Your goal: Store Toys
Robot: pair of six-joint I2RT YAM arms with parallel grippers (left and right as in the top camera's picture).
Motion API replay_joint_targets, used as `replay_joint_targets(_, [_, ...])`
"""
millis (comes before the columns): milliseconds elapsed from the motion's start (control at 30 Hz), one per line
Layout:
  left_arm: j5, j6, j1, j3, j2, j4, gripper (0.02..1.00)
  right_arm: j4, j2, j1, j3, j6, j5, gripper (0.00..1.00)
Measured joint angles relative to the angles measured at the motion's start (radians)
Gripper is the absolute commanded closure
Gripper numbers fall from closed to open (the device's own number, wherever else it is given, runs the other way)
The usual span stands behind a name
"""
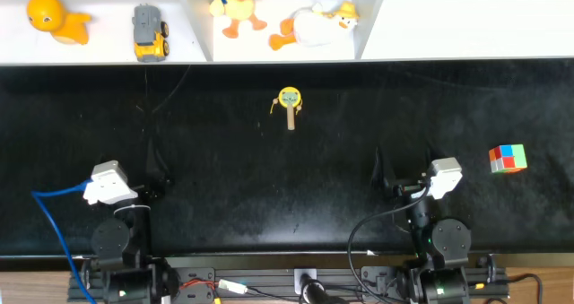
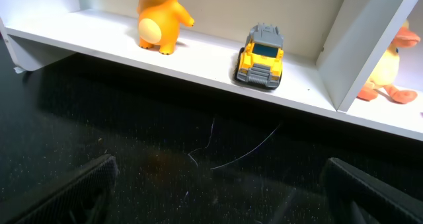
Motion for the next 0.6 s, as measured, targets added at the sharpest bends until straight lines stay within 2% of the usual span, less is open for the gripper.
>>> replay_joint_targets(133, [0.0,0.0,0.0,0.0,0.0,0.0,0.02,0.0,0.0,0.0,0.0,0.101,-0.013,0.005])
replay_joint_targets(233, [0.0,0.0,0.0,0.0,0.0,0.0,0.02,0.028,0.0,0.0,0.0,0.198,-0.08,0.003])
replay_joint_targets(333, [0.0,0.0,0.0,0.0,0.0,0.0,0.02,0.012,0.0,0.0,0.004,0.249,-0.152,0.003])
replay_joint_targets(467, [0.0,0.0,0.0,0.0,0.0,0.0,0.02,-0.076,0.047,0.0,0.097,0.255,-0.194,0.005])
replay_joint_targets(600, [0.0,0.0,0.0,0.0,0.0,0.0,0.02,-0.16,0.183,0.0,0.329,0.21,-0.212,0.003])
